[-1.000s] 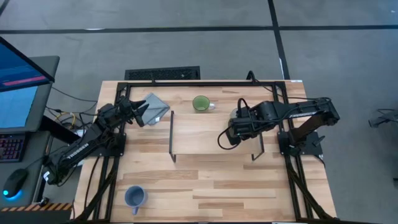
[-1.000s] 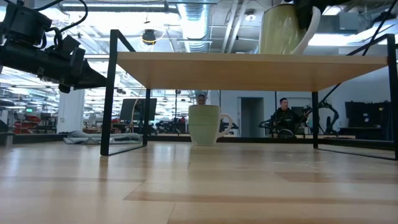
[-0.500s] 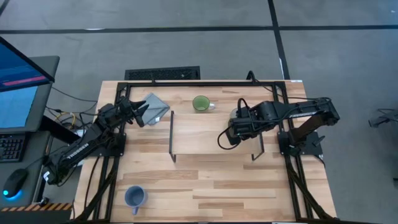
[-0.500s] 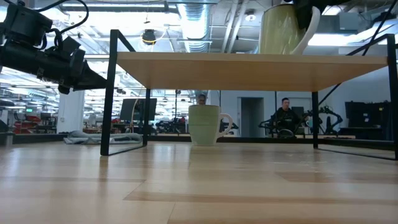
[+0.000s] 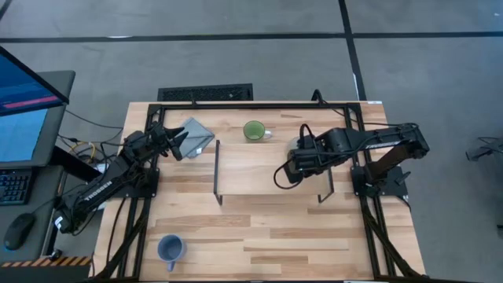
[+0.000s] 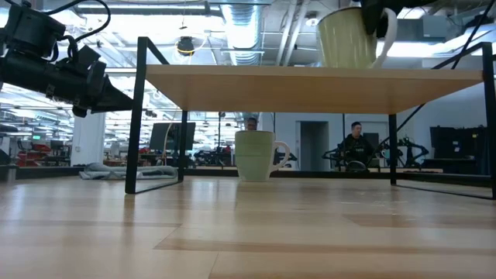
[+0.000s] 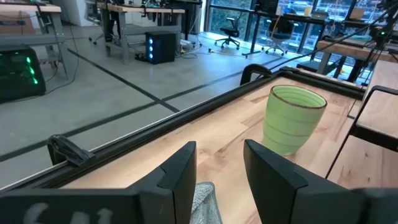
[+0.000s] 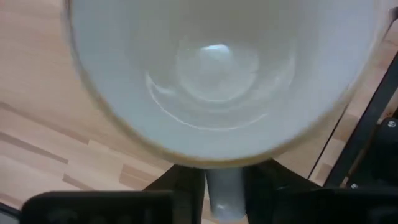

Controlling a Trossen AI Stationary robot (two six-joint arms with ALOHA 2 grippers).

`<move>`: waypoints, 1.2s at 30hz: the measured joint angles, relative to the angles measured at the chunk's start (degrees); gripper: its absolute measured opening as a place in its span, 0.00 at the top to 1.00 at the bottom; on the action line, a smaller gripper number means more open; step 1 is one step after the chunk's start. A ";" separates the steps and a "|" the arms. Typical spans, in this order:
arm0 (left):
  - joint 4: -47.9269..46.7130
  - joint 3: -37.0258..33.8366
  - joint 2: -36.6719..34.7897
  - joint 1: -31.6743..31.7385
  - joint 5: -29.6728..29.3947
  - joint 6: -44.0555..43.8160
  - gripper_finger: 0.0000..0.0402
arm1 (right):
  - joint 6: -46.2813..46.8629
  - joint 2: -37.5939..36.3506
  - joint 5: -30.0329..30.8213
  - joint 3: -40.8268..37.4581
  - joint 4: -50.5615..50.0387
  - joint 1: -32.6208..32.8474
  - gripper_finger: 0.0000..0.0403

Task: Stack small to large cups/mugs on shelf
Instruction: Put the white mug on the shelf

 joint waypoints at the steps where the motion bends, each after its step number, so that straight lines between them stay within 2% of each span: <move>1: 0.00 0.00 0.00 0.00 0.00 0.00 0.69 | 0.00 0.02 0.00 0.00 -0.08 0.00 0.72; 14: -0.02 0.02 0.00 0.02 1.14 0.01 0.69 | 0.06 0.02 -0.39 0.00 2.95 0.00 0.63; 36: -1.09 0.13 0.01 0.00 1.32 0.04 0.69 | 7.59 0.02 -3.21 0.00 4.14 3.62 0.61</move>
